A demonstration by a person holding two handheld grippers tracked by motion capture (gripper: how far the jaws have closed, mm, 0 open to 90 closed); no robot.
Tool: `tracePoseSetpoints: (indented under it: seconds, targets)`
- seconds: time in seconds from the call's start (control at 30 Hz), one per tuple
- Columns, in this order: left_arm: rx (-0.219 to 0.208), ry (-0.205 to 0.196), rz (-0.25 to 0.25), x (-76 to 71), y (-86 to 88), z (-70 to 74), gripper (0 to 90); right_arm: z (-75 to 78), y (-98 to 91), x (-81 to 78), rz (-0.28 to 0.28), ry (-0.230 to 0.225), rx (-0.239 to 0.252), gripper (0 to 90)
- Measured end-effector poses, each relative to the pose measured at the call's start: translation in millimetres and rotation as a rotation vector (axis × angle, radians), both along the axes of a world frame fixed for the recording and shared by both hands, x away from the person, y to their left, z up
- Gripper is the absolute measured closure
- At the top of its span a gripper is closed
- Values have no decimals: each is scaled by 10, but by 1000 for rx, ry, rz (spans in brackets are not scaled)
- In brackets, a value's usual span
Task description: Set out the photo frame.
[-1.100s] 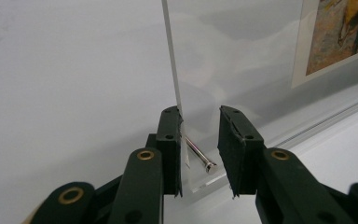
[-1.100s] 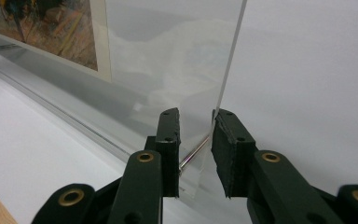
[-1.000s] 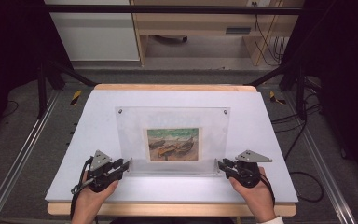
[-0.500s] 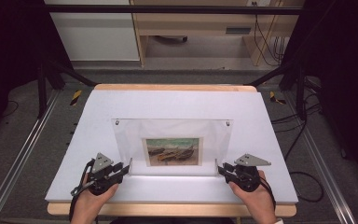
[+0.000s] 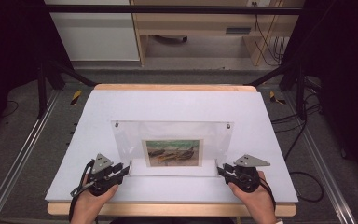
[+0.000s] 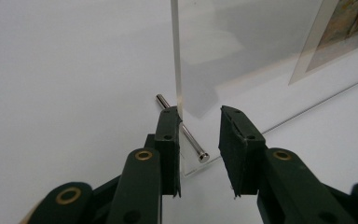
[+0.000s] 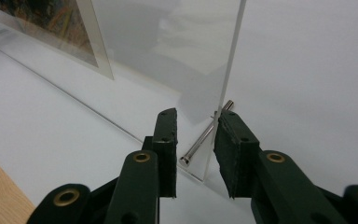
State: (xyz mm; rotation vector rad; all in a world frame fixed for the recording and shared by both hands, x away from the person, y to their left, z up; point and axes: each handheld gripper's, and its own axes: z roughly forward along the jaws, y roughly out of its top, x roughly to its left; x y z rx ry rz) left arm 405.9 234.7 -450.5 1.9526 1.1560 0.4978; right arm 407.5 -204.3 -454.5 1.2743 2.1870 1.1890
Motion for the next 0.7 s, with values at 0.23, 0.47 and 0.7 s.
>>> tracePoseSetpoints:
  seconds: [0.23,0.47,0.7]
  targets:
    - [9,0,-2,-6,-10,-1,668,3,5,1,3,-3,-6,685]
    - [22,-5,-3,-27,-24,13,521,10,41,-5,-4,-21,-48,536]
    - [40,-18,7,-58,-50,43,275,51,25,-54,-25,-86,-97,338]
